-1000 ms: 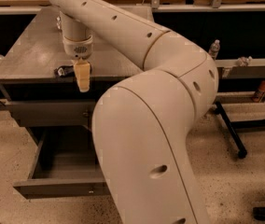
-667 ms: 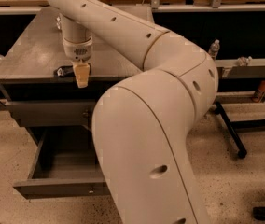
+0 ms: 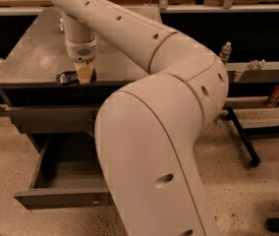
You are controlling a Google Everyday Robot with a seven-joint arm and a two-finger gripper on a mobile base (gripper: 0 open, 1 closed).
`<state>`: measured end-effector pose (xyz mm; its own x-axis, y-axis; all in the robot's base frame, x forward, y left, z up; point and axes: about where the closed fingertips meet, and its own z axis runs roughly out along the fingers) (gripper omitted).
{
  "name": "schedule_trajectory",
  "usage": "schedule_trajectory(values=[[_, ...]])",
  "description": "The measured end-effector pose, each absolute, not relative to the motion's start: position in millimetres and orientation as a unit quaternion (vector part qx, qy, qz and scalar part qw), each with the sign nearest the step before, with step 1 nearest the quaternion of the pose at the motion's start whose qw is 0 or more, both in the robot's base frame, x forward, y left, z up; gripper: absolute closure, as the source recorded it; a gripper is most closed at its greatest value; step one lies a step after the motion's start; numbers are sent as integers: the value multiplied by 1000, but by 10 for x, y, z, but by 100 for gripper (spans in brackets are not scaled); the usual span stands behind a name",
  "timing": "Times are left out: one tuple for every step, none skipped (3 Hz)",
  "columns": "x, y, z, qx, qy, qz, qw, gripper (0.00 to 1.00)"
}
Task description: Place rxbar blueberry into middle drawer
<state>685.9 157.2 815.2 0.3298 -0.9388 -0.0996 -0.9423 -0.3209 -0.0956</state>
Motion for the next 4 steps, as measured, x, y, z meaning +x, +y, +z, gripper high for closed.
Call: schedule_trajectory(values=[[6858,1572,8153,-813,579,13,68,100],[6857,1572,8157,-813,579,13,69,100],[6774,1434,8535,-806,581,32,111,100],[6554,1129,9318,-789,581,54,191,100]])
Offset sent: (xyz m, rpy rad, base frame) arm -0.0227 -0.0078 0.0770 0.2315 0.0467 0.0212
